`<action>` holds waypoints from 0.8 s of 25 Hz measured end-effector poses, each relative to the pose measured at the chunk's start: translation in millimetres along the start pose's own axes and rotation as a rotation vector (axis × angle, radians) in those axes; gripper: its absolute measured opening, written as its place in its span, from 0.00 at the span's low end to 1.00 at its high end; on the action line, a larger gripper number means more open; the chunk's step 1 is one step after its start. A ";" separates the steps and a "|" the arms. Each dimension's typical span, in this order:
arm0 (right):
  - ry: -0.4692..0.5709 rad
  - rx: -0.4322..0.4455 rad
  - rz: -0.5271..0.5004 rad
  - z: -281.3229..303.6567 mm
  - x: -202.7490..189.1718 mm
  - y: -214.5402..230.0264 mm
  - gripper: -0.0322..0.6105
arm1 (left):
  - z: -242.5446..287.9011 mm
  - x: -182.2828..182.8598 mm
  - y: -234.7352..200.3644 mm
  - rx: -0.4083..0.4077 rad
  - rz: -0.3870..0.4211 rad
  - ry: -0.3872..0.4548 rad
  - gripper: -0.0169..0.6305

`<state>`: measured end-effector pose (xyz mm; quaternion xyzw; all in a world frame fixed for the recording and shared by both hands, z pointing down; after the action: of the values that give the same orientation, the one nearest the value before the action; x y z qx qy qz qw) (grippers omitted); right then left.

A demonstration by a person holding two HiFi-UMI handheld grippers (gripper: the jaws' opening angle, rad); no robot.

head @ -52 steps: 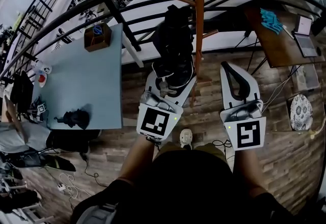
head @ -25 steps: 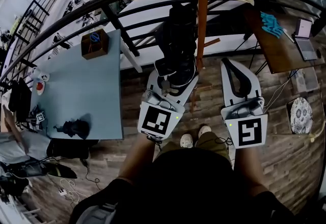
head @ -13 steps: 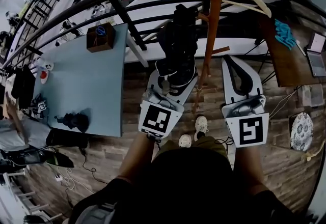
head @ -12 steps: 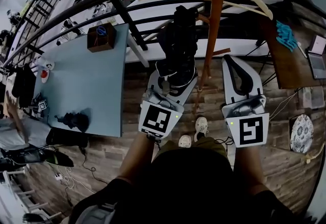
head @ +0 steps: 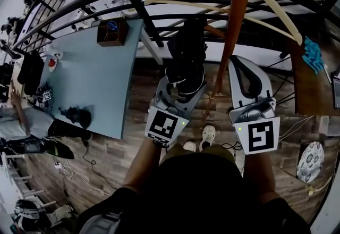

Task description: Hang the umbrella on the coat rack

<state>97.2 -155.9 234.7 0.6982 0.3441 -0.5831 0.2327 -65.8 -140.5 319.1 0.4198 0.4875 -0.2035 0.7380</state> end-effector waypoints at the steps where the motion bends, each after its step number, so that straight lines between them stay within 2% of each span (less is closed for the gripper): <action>1: -0.001 0.014 0.007 2.9 -2.6 3.2 0.10 | 3.2 -2.3 0.0 0.006 -0.004 -0.012 0.42; 9: -0.009 0.083 0.046 14.9 -18.3 16.7 0.10 | 19.4 -18.9 -2.0 0.027 -0.056 -0.079 0.42; 20: -0.031 0.020 0.058 26.1 -28.4 17.6 0.10 | 32.1 -46.2 -13.8 -0.062 -0.081 -0.108 0.42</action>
<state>91.0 -192.3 255.5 0.7013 0.3141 -0.5901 0.2476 -78.4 -179.6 359.9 0.3651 0.4697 -0.2403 0.7670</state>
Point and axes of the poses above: the fingertips, and each gripper's own axes: z forward along the fingers, y to its right, x out of its top, the point moved 8 cm from there along -z, backward along the fingers, and after that the axes turned 12 degrees about z, right-handed, at the moved point
